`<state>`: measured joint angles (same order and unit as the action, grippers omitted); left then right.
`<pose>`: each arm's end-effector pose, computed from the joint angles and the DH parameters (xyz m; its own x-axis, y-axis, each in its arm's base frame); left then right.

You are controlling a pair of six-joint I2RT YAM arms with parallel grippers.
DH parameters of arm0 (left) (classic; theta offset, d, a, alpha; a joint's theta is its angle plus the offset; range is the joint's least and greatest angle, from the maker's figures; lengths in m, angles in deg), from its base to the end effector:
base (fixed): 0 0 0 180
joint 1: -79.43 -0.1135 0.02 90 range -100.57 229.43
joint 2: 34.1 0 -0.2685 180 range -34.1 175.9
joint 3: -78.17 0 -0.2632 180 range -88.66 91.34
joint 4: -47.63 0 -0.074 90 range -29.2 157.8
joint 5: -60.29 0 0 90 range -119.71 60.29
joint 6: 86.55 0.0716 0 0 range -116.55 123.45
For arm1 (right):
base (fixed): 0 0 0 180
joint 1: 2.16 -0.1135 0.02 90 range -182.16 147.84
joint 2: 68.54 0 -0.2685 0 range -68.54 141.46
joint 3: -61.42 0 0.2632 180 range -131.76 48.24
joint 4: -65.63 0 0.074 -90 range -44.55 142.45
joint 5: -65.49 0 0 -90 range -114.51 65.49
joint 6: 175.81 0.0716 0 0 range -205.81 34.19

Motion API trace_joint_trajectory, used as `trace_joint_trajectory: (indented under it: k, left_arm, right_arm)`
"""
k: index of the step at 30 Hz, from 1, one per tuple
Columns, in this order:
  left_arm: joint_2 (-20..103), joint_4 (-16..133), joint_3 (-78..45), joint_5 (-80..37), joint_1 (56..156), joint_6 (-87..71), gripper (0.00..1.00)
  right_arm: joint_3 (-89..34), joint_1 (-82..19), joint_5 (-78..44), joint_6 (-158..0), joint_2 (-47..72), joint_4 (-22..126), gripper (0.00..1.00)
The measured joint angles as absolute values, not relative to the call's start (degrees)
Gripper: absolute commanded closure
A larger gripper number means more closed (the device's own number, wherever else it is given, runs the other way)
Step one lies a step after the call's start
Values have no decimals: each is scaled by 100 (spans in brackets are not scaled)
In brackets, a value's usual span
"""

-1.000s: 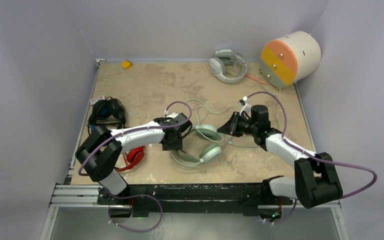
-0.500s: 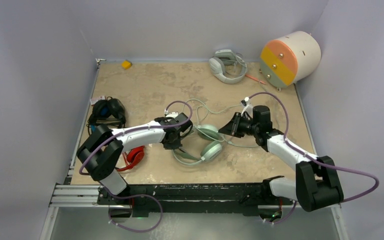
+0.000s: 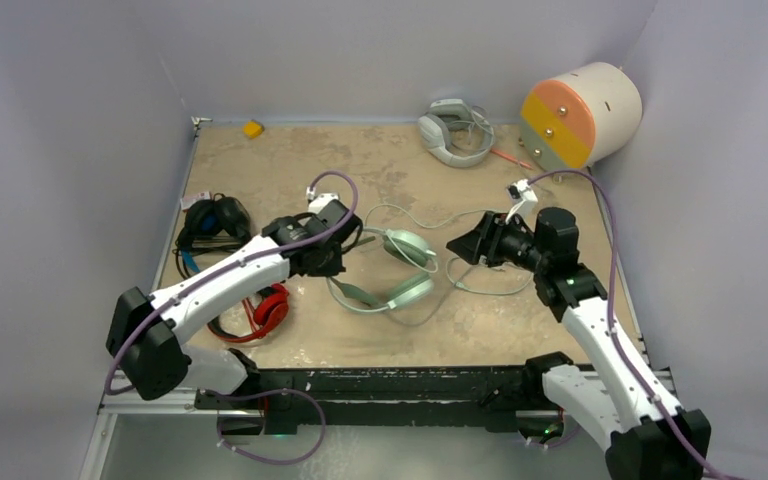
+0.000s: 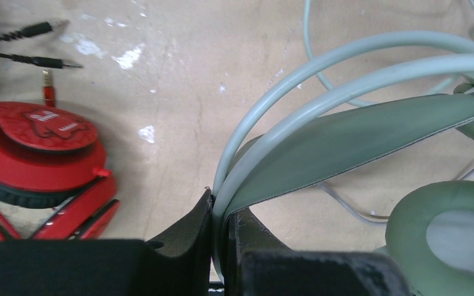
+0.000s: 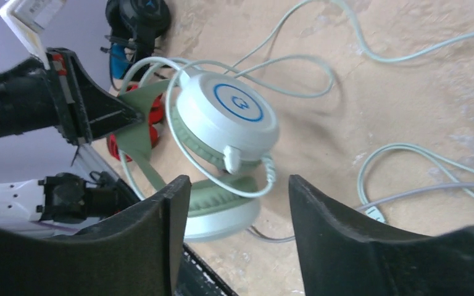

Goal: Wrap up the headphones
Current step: Pick up the headphones from the center of the board.

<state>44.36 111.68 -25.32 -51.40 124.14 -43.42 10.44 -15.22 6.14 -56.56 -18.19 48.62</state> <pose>0.2222 -0.1827 0.2392 -0.8430 -0.1197 -0.5245 -0.0999 0.9928 -0.0660 0.2274 0.0902 0.2849 -0.5675 0.2999 -0.7668 -0.4511 0.6659 0.5942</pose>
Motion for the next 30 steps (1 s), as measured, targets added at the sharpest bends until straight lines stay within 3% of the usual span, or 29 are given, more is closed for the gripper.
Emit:
trace_joint_trajectory:
  k: [12,15,21,25,30]
  left_arm:
    - [2856,12092,-1809,-4875,11282,-3518,100]
    - [2652,12276,-1289,-4475,11271,-3324,100]
    - [2397,12333,-1020,-3144,11271,-3009,100]
    - [2340,12387,-1020,-2159,11271,-2808,100]
    - [2246,12193,-1020,-922,11271,-2692,100]
  right_arm:
    - [952,-1522,-103,-6246,-2770,4084,20]
    - [1096,-1522,-98,-6309,-3019,4228,10]
    - [1505,-1522,-57,-6456,-3122,4870,2]
    - [1833,-1522,367,-6432,-3111,5447,1]
    - [1857,-1524,1994,-6152,-2501,6610,1]
